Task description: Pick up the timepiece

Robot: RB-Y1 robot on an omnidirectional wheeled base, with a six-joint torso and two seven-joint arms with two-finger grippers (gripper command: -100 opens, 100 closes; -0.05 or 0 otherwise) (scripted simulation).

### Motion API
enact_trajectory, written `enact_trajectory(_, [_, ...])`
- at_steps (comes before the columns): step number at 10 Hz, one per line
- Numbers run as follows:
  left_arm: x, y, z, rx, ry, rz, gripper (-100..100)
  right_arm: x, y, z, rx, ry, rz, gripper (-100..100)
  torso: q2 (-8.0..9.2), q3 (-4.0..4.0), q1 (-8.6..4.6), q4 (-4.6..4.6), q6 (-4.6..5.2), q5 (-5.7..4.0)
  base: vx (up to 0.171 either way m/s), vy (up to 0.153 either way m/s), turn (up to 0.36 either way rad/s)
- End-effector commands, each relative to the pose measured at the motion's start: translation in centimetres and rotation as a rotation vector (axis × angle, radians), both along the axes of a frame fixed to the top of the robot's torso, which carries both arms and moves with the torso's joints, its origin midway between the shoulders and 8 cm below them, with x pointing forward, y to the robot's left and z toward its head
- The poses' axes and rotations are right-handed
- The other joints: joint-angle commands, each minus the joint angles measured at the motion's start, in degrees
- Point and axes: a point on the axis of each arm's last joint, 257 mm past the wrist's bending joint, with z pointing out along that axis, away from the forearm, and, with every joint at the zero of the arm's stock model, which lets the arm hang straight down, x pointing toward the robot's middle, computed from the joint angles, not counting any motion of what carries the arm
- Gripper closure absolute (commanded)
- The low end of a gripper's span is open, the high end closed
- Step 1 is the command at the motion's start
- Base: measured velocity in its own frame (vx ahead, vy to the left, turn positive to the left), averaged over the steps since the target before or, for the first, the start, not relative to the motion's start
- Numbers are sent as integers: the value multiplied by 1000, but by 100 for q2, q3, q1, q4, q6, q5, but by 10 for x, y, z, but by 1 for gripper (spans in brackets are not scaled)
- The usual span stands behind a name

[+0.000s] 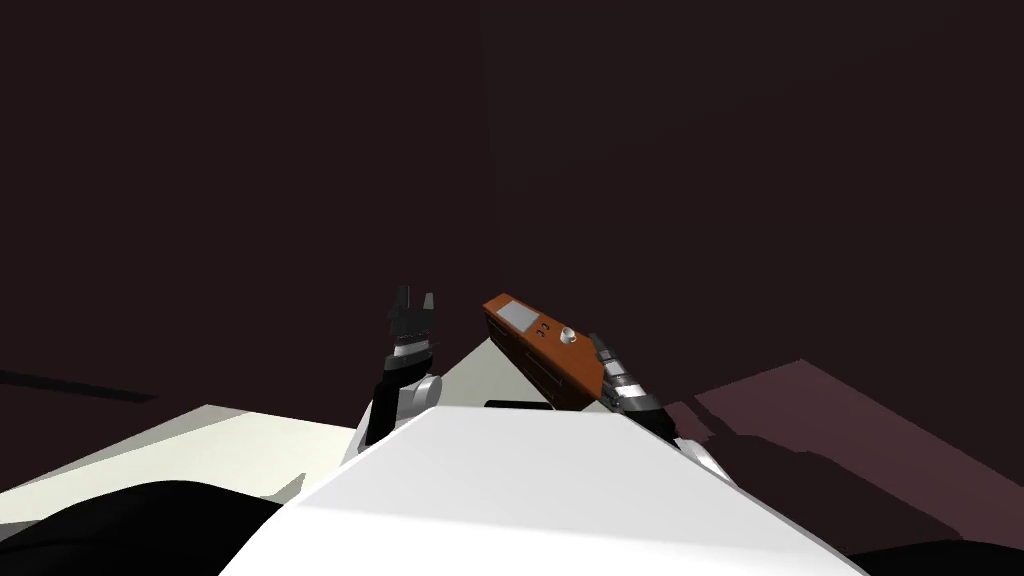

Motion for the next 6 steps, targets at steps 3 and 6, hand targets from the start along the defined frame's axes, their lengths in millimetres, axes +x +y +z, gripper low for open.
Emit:
enact_trajectory(3, [0, 0, 0, 0, 0, 0, 0, -22, -27, -70, -79, 183, -33, -100, -5, -3, 2, -1, 0, 1, -25, 6, 299])
enact_trajectory(6, [0, 0, 0, 0, 0, 0, 0, -35, -40, -102, -119, 268, -45, -100, -7, -4, 2, -1, -2, 1, -20, 6, 260])
